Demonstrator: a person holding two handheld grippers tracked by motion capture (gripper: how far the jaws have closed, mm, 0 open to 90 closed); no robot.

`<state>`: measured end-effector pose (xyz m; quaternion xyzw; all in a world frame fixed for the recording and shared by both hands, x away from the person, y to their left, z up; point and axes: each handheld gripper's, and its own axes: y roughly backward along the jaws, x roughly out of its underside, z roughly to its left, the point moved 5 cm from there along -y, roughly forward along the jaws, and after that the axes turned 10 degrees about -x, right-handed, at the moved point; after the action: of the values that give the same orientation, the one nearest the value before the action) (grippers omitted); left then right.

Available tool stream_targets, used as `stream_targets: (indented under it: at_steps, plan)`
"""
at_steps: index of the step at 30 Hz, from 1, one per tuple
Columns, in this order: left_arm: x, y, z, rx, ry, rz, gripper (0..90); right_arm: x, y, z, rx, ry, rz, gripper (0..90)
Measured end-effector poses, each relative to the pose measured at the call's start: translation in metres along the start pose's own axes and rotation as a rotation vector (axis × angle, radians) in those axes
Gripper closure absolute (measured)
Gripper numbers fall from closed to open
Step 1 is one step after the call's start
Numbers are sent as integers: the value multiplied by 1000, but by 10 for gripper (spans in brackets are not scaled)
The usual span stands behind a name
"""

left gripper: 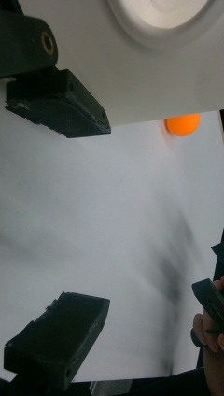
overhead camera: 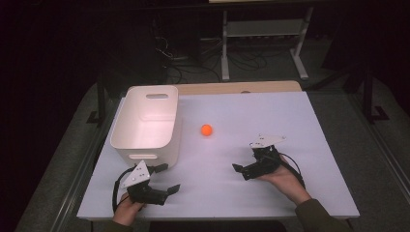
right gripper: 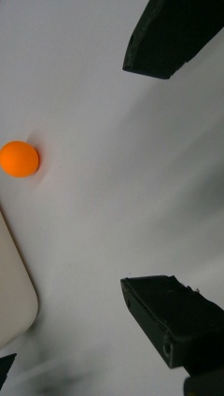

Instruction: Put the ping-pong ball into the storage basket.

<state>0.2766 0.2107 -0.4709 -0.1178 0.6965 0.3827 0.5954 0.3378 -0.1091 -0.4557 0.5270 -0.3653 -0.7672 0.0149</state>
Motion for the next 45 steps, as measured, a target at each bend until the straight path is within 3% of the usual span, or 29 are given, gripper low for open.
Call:
stream_targets:
  at_steps: [45]
  plan:
    - [0, 0, 0, 0, 0, 2, 141, -21, -18, -2, -20, 12, 9, 0]
